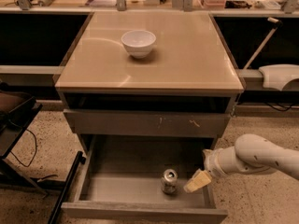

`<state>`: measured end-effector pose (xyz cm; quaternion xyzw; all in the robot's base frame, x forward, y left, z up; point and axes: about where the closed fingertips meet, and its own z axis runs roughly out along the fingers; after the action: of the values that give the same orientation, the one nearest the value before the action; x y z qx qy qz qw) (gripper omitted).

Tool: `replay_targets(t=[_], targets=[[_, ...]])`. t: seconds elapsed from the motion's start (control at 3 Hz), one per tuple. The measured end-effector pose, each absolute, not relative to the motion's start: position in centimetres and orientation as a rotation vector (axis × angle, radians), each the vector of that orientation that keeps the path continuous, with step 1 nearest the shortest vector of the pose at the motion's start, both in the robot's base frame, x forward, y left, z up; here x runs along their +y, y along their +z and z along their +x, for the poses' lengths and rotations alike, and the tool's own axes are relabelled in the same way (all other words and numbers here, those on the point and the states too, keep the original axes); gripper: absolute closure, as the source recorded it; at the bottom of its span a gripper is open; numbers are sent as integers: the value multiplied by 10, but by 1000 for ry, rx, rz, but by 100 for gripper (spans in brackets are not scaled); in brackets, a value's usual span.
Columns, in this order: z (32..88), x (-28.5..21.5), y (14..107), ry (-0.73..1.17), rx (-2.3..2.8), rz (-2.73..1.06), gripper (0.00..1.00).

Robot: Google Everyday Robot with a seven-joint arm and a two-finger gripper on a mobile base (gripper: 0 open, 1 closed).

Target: Pick 7up can from middle drawer and place on counter

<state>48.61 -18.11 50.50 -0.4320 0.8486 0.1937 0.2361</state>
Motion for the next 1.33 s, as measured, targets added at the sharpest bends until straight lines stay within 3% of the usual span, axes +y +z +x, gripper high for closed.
replay_targets(t=[0.33,0.67,1.33], targets=[[502,-190,458,511,2364,-1096,0],[511,-179,426,642,2319,-991,0],[502,-149,452,624,2235,-1082,0]])
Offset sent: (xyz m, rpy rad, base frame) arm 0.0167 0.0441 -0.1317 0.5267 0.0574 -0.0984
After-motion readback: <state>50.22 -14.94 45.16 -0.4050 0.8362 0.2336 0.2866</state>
